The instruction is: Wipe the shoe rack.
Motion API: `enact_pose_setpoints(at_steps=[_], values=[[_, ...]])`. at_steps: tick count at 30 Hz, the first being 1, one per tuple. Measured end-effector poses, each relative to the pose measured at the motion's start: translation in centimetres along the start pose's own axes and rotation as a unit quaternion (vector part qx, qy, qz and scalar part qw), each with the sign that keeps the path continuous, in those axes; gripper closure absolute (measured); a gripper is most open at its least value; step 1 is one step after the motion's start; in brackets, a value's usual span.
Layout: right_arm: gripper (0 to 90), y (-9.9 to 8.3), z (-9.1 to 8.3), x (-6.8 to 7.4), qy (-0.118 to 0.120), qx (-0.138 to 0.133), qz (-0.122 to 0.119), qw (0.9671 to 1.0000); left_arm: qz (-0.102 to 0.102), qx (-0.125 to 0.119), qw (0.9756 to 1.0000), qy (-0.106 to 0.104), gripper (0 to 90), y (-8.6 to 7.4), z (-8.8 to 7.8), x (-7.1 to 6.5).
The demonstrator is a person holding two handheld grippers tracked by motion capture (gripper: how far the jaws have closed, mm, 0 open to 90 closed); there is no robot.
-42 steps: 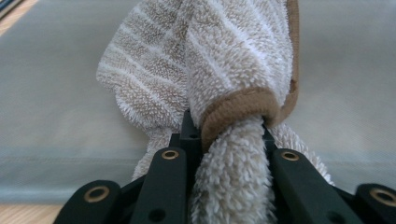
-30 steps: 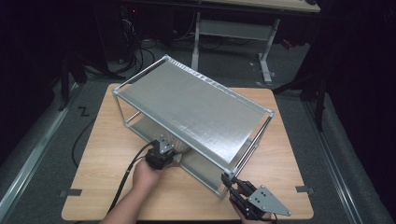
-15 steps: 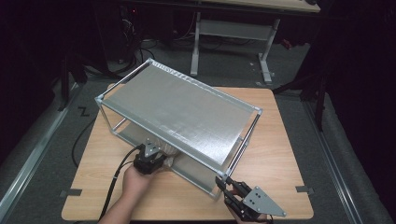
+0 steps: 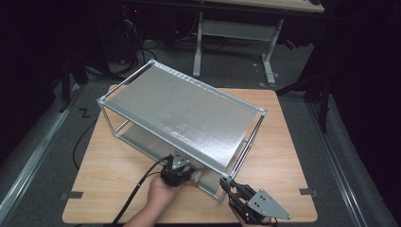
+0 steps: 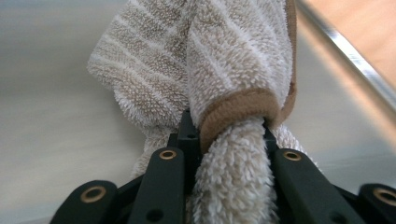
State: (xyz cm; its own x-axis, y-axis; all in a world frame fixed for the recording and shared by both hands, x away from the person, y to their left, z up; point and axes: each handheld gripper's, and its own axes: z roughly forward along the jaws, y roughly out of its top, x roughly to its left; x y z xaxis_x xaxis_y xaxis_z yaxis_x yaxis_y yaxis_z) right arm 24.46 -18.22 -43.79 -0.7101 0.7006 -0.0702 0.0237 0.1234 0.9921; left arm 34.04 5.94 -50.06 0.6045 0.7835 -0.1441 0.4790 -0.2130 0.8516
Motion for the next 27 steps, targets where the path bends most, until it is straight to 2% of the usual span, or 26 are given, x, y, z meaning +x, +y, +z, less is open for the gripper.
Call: enact_pose_setpoints(at_steps=[1, 2, 3, 4, 5, 6, 9, 10, 13, 18, 19, 24, 25, 26, 27], values=[[80.1, 0.0, 0.0, 0.0, 0.0, 0.0, 0.0, 1.0, 0.063, 0.048, 0.9968, -0.008, 72.8, 0.2, -0.4, 0.3], [80.1, 0.0, 0.0, 0.0, -0.001, 0.0, 0.001, 1.0, 0.073, 0.046, 0.9961, -0.016, 72.7, 0.2, -0.2, -0.5], [80.1, 0.0, 0.0, 0.0, -0.001, 0.0, 0.001, 1.0, 0.072, 0.046, 0.996, -0.026, 72.6, 0.2, -0.1, -1.0], [80.1, 0.0, 0.0, 0.0, -0.001, 0.0, 0.001, 1.0, 0.083, 0.05, 0.9944, -0.042, 72.4, 0.3, 0.1, -2.2], [80.1, 0.0, 0.0, 0.0, -0.001, 0.0, 0.001, 1.0, 0.083, 0.05, 0.9944, -0.042, 72.4, 0.3, 0.1, -2.2], [80.1, 0.0, 0.0, 0.0, -0.001, 0.0, 0.001, 1.0, 0.078, 0.053, 0.9941, -0.052, 72.4, 0.2, 0.2, -2.9], [80.1, 0.0, 0.0, 0.1, -0.001, 0.001, 0.001, 1.0, 0.081, 0.051, 0.9921, -0.081, 72.3, 0.1, 0.6, -4.5], [80.1, 0.0, 0.0, 0.1, -0.001, 0.001, 0.001, 1.0, 0.085, 0.052, 0.9916, -0.082, 72.3, 0.1, 0.7, -4.8], [80.2, 0.0, 0.0, 0.0, -0.002, 0.001, 0.0, 1.0, 0.086, 0.052, 0.992, -0.076, 72.4, 0.1, 0.8, -5.1], [80.4, 0.0, 0.0, 0.0, -0.002, 0.001, 0.001, 1.0, 0.095, 0.05, 0.9926, -0.057, 73.0, 0.1, 0.7, -4.4], [80.4, 0.0, 0.0, 0.0, -0.002, 0.001, 0.001, 1.0, 0.096, 0.051, 0.9929, -0.047, 73.0, 0.1, 0.6, -4.1], [80.5, 0.0, -0.1, 0.0, -0.003, 0.002, 0.002, 1.0, 0.092, 0.054, 0.9939, -0.03, 73.3, 0.3, 0.4, -2.3], [80.6, 0.0, -0.1, 0.0, -0.003, 0.002, 0.002, 1.0, 0.086, 0.051, 0.9948, -0.018, 73.3, 0.3, 0.4, -1.9], [80.5, 0.0, -0.1, 0.0, -0.002, 0.002, 0.003, 1.0, 0.087, 0.052, 0.9949, -0.008, 73.3, 0.4, 0.3, -1.2], [80.5, 0.0, -0.1, 0.0, -0.003, 0.002, 0.003, 1.0, 0.089, 0.053, 0.9946, -0.008, 73.4, 0.4, 0.3, -0.5]])
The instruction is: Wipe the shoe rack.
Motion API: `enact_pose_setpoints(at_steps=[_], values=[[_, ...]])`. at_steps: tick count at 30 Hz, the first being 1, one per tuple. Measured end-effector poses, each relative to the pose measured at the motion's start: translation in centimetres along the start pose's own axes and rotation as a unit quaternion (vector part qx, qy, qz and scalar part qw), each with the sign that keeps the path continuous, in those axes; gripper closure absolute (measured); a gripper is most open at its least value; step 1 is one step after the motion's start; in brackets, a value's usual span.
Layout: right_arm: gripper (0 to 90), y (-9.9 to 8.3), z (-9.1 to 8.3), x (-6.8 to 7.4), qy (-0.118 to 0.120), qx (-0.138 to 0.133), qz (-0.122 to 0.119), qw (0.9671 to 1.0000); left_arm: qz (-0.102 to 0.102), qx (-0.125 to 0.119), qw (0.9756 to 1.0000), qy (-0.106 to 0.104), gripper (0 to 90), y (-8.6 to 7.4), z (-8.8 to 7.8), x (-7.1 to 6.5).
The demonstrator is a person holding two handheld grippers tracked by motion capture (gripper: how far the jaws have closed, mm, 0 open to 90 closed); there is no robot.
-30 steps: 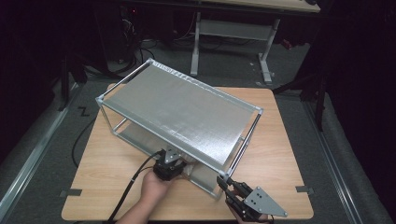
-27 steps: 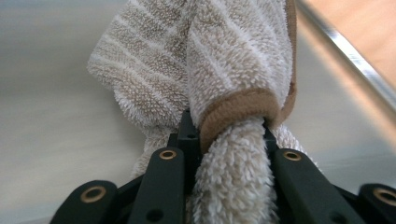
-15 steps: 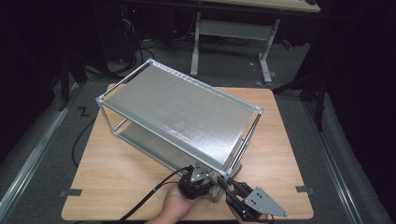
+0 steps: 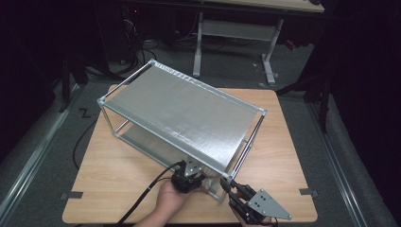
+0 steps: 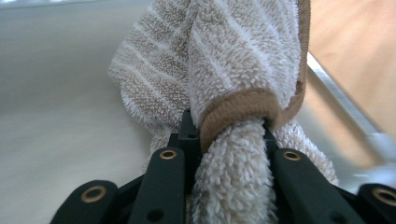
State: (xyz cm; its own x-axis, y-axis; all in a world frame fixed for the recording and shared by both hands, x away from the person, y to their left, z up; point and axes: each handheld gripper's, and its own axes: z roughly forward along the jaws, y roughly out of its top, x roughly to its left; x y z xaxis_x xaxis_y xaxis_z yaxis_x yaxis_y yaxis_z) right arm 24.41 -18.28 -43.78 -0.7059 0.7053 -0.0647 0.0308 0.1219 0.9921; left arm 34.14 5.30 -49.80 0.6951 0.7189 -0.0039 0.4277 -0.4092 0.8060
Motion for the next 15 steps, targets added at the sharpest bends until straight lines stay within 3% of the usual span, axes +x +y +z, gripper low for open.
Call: enact_pose_setpoints(at_steps=[3, 8, 9, 10, 11, 13, 15], values=[[80.5, 0.0, 0.0, 0.0, 0.0, 0.001, -0.001, 1.0, -0.015, -0.003, 0.9998, 0.014, 73.5, -0.3, -0.2, 1.7], [80.6, 0.0, -0.1, 0.0, 0.001, 0.001, -0.002, 1.0, -0.015, 0.016, 0.9987, 0.046, 73.6, -0.6, -1.0, 4.8], [80.7, 0.0, -0.1, 0.0, 0.001, 0.001, -0.004, 1.0, -0.036, 0.001, 0.9978, 0.055, 73.6, -0.7, -0.9, 5.4], [80.7, 0.0, -0.1, 0.0, 0.001, 0.001, -0.002, 1.0, -0.029, 0.013, 0.9975, 0.062, 73.6, -0.8, -1.2, 6.1], [80.7, 0.0, -0.1, 0.0, 0.001, 0.001, -0.003, 1.0, -0.036, 0.008, 0.9961, 0.081, 73.6, -0.8, -1.3, 6.8], [80.7, 0.0, -0.2, -0.1, 0.0, 0.001, -0.001, 1.0, -0.031, 0.024, 0.996, 0.08, 73.7, -1.0, -1.8, 8.5], [80.7, 0.0, -0.2, -0.1, -0.001, 0.001, -0.003, 1.0, -0.048, 0.013, 0.9945, 0.092, 73.8, -1.3, -2.0, 9.7]])
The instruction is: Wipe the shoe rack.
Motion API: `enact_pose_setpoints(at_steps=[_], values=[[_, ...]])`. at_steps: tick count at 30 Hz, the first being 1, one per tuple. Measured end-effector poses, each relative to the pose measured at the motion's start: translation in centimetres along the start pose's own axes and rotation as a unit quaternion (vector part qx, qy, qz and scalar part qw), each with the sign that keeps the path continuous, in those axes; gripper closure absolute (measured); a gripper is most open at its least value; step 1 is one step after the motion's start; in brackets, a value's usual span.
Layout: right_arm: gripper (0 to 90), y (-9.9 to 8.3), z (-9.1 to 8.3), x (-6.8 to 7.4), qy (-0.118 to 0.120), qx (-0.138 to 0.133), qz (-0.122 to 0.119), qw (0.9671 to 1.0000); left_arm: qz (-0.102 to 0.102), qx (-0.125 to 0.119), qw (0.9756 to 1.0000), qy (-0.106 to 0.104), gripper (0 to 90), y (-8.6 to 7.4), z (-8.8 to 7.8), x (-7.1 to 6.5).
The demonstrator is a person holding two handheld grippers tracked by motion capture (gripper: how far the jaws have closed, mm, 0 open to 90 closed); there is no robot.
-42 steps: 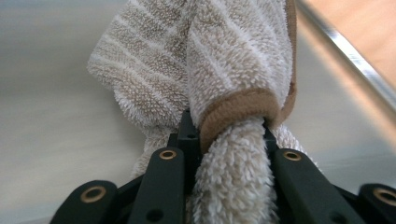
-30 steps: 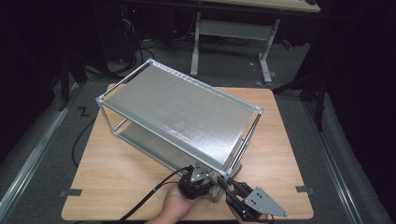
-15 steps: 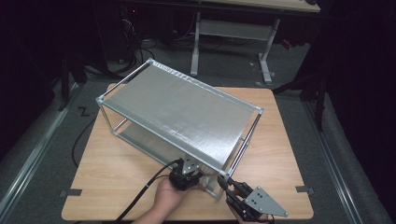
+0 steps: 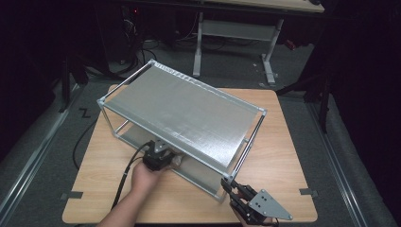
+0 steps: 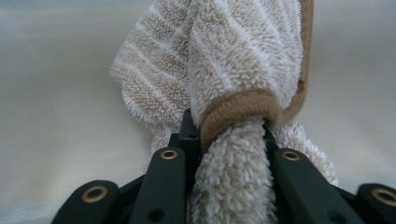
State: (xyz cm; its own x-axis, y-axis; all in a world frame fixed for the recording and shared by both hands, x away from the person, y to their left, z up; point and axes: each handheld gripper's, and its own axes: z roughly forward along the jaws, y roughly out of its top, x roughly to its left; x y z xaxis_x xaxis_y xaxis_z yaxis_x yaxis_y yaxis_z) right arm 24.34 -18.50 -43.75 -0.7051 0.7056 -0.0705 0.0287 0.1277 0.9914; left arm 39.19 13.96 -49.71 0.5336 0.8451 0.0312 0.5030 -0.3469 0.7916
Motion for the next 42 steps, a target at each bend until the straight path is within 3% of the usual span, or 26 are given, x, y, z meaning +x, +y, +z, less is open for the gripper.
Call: enact_pose_setpoints(at_steps=[2, 4, 14, 17, 18, 19, 20, 21, 22, 23, 24, 25, 27, 29, 33, 35, 36, 38, 42], values=[[80.7, 0.0, 0.0, 0.0, 0.0, 0.0, 0.003, 1.0, -0.001, 0.008, 0.9999, 0.014, 73.8, -0.2, -0.1, 1.8], [80.7, 0.0, -0.1, -0.1, -0.002, -0.001, 0.0, 1.0, -0.022, -0.002, 0.9995, 0.022, 73.9, -0.4, -0.1, 2.9], [80.6, -0.1, -0.5, -0.6, -0.011, 0.002, 0.002, 0.9999, -0.037, 0.016, 0.9954, 0.087, 74.0, -0.8, -0.7, 8.5], [80.6, -0.1, -0.7, -1.0, -0.017, 0.001, 0.002, 0.9998, -0.071, 0.008, 0.9934, 0.09, 73.9, -1.2, -0.9, 10.2], [80.6, -0.1, -0.7, -1.1, -0.018, 0.002, 0.005, 0.9998, -0.07, 0.005, 0.9924, 0.101, 74.0, -1.3, -1.1, 10.6], [80.6, -0.1, -0.8, -1.2, -0.018, 0.001, 0.004, 0.9998, -0.078, 0.006, 0.9927, 0.092, 73.9, -1.4, -1.1, 10.8], [80.6, -0.1, -0.8, -1.2, -0.019, 0.002, 0.004, 0.9998, -0.073, 0.01, 0.9927, 0.096, 73.9, -1.4, -1.3, 11.1], [80.6, -0.1, -0.8, -1.3, -0.022, 0.002, 0.006, 0.9997, -0.068, 0.008, 0.9912, 0.113, 73.9, -1.5, -1.5, 11.5], [80.6, -0.1, -0.9, -1.4, -0.022, 0.002, 0.006, 0.9997, -0.069, 0.014, 0.9918, 0.107, 73.9, -1.6, -1.6, 11.8], [80.6, -0.1, -0.9, -1.4, -0.024, 0.002, 0.006, 0.9997, -0.087, 0.003, 0.9902, 0.109, 73.9, -1.7, -1.6, 12.1], [80.6, -0.2, -0.9, -1.5, -0.024, 0.002, 0.005, 0.9997, -0.076, 0.013, 0.9911, 0.108, 73.9, -1.9, -1.9, 12.5], [80.7, -0.2, -0.9, -1.5, -0.023, 0.001, 0.002, 0.9997, -0.089, -0.001, 0.9899, 0.11, 73.9, -1.9, -1.8, 12.4], [80.7, -0.2, -0.9, -1.5, -0.024, 0.001, 0.005, 0.9997, -0.072, 0.009, 0.9913, 0.109, 73.8, -1.9, -2.0, 12.5], [80.7, -0.2, -0.9, -1.5, -0.024, 0.001, 0.007, 0.9997, -0.071, 0.009, 0.9907, 0.116, 73.8, -1.9, -2.1, 12.5], [80.7, -0.2, -0.9, -1.5, -0.025, 0.0, 0.006, 0.9997, -0.068, 0.013, 0.9925, 0.101, 73.9, -1.8, -2.0, 12.2], [80.7, -0.2, -0.9, -1.5, -0.025, -0.001, 0.006, 0.9997, -0.067, 0.009, 0.9919, 0.108, 73.9, -1.8, -1.9, 12.0], [80.7, -0.2, -0.9, -1.4, -0.024, -0.001, 0.008, 0.9997, -0.066, 0.012, 0.9933, 0.094, 73.9, -1.7, -1.9, 11.8], [80.7, -0.2, -0.9, -1.4, -0.025, -0.001, 0.009, 0.9997, -0.063, 0.009, 0.9933, 0.097, 74.0, -1.6, -1.7, 11.2], [80.7, -0.3, -0.9, -1.4, -0.025, -0.001, 0.009, 0.9996, -0.05, 0.013, 0.9956, 0.078, 73.9, -1.2, -1.4, 9.6]])
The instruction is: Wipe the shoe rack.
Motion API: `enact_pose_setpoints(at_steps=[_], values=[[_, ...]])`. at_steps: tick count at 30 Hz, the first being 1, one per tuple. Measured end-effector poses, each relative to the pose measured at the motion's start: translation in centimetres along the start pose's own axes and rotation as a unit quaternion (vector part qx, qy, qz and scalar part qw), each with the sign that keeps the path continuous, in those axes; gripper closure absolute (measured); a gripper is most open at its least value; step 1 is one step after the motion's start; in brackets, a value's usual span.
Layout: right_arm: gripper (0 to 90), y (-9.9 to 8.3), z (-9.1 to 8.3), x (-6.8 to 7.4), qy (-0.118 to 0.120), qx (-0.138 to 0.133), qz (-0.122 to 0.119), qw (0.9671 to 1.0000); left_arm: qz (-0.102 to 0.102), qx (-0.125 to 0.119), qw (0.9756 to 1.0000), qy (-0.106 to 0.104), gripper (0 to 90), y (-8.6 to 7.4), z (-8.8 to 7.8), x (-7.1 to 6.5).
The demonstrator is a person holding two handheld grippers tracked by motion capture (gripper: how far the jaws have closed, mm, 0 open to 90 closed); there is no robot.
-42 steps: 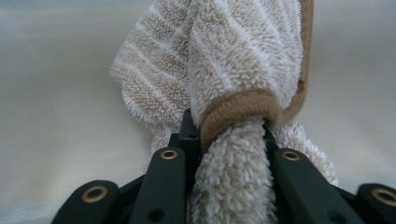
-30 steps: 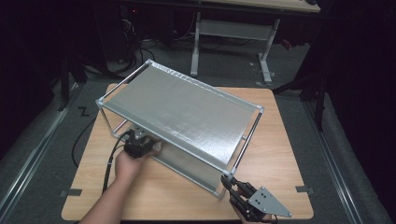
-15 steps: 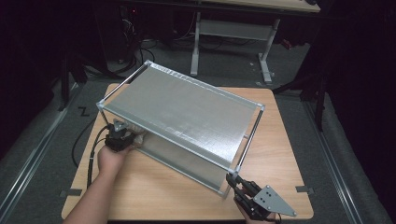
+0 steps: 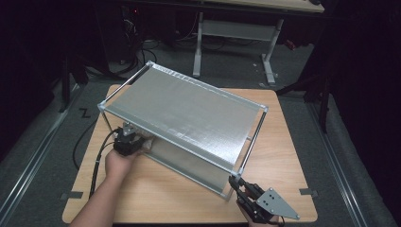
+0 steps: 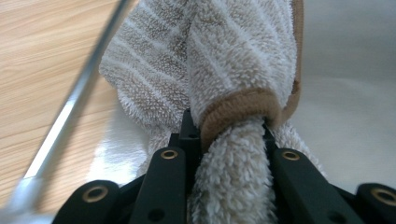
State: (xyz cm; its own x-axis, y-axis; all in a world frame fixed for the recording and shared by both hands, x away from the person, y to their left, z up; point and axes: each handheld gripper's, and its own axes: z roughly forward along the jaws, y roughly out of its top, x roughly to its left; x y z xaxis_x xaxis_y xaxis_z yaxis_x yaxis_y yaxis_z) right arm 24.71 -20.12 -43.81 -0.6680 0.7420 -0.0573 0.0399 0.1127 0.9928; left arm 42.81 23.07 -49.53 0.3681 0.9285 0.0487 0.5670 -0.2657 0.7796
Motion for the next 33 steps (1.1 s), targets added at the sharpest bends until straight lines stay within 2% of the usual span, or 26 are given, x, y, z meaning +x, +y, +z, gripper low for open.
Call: enact_pose_setpoints(at_steps=[1, 3, 4, 5, 6, 7, 9, 10, 13, 16, 20, 21, 22, 23, 24, 25, 26, 27, 28, 29, 30, 31, 32, 33], values=[[80.7, 0.0, 0.0, 0.0, 0.0, 0.0, 0.0, 1.0, 0.008, 0.005, 0.9999, -0.006, 73.9, 0.1, 0.0, -0.5], [80.8, 0.0, 0.0, 0.0, 0.0, 0.0, 0.0, 1.0, 0.004, -0.006, 0.9998, -0.016, 73.9, 0.1, 0.1, -1.8], [80.8, 0.0, 0.0, 0.0, 0.0, 0.0, 0.0, 1.0, 0.015, -0.001, 0.9998, -0.015, 73.9, 0.1, 0.0, -2.3], [80.7, 0.0, 0.0, 0.0, -0.001, -0.001, 0.0, 1.0, 0.018, -0.003, 0.9996, -0.023, 73.9, 0.1, 0.0, -3.0], [80.7, 0.0, 0.0, 0.0, 0.0, -0.001, 0.001, 1.0, 0.014, -0.004, 0.9991, -0.04, 73.9, 0.0, 0.0, -3.7], [80.7, 0.0, 0.0, 0.0, -0.001, -0.001, 0.0, 1.0, 0.023, -0.006, 0.999, -0.038, 73.9, 0.0, 0.0, -4.3], [80.7, 0.0, 0.0, 0.0, -0.001, -0.001, -0.001, 1.0, 0.028, -0.005, 0.9985, -0.047, 73.9, 0.0, -0.2, -5.6], [80.7, 0.0, 0.0, 0.0, -0.001, -0.001, -0.001, 1.0, 0.026, -0.005, 0.9981, -0.056, 73.8, 0.0, -0.2, -6.2], [80.7, 0.0, 0.0, 0.1, 0.0, -0.002, -0.001, 1.0, 0.037, -0.004, 0.9965, -0.075, 73.8, 0.1, -0.3, -8.1], [80.7, 0.0, 0.0, 0.1, 0.0, -0.002, -0.003, 1.0, 0.048, -0.004, 0.995, -0.088, 73.8, 0.2, -0.5, -10.0], [80.7, 0.0, 0.0, 0.1, 0.001, -0.002, -0.003, 1.0, 0.064, -0.007, 0.9916, -0.112, 73.8, 0.3, -0.6, -12.7], [80.7, 0.0, 0.0, 0.1, 0.001, -0.001, -0.003, 1.0, 0.061, -0.007, 0.9897, -0.129, 73.8, 0.2, -0.6, -13.5], [80.7, 0.0, 0.0, 0.1, 0.002, -0.002, -0.004, 1.0, 0.054, -0.013, 0.989, -0.137, 73.8, 0.2, -0.6, -14.4], [80.7, -0.1, 0.0, 0.1, 0.001, -0.002, -0.005, 1.0, 0.072, -0.009, 0.988, -0.136, 73.7, 0.3, -0.7, -15.0], [80.7, 0.0, 0.0, 0.1, 0.001, -0.002, -0.004, 1.0, 0.074, -0.008, 0.9857, -0.152, 73.7, 0.3, -0.8, -15.9], [80.7, -0.1, 0.0, 0.1, 0.001, -0.002, -0.005, 1.0, 0.067, -0.014, 0.9839, -0.165, 73.6, 0.3, -0.8, -16.9], [80.7, -0.1, 0.0, 0.1, 0.001, -0.002, -0.006, 1.0, 0.012, -0.043, 0.9844, -0.17, 73.6, 0.2, -0.6, -18.4], [80.6, -0.1, 0.0, 0.1, 0.001, -0.002, -0.006, 1.0, -0.016, -0.067, 0.9806, -0.184, 73.6, 0.2, -0.4, -19.8], [80.6, -0.1, 0.0, 0.1, 0.001, -0.002, -0.006, 1.0, -0.057, -0.069, 0.9769, -0.194, 73.6, 0.1, -0.6, -21.2], [80.6, -0.1, 0.0, 0.1, 0.001, -0.002, -0.007, 1.0, -0.015, -0.052, 0.9795, -0.194, 73.6, 0.1, -0.7, -21.2], [80.6, -0.1, 0.0, 0.1, 0.001, -0.002, -0.007, 1.0, 0.063, -0.025, 0.9783, -0.196, 73.6, 0.3, -0.9, -20.5], [80.6, -0.1, 0.0, 0.1, 0.001, -0.002, -0.008, 1.0, 0.11, -0.001, 0.9744, -0.196, 73.6, 0.6, -1.2, -20.4], [80.6, -0.1, 0.0, 0.1, 0.001, -0.004, -0.009, 1.0, 0.11, -0.005, 0.9737, -0.199, 73.6, 0.6, -1.3, -20.7], [80.6, -0.1, 0.0, 0.1, 0.002, -0.004, -0.01, 0.9999, 0.119, -0.012, 0.9714, -0.205, 73.6, 0.6, -1.2, -21.0]])
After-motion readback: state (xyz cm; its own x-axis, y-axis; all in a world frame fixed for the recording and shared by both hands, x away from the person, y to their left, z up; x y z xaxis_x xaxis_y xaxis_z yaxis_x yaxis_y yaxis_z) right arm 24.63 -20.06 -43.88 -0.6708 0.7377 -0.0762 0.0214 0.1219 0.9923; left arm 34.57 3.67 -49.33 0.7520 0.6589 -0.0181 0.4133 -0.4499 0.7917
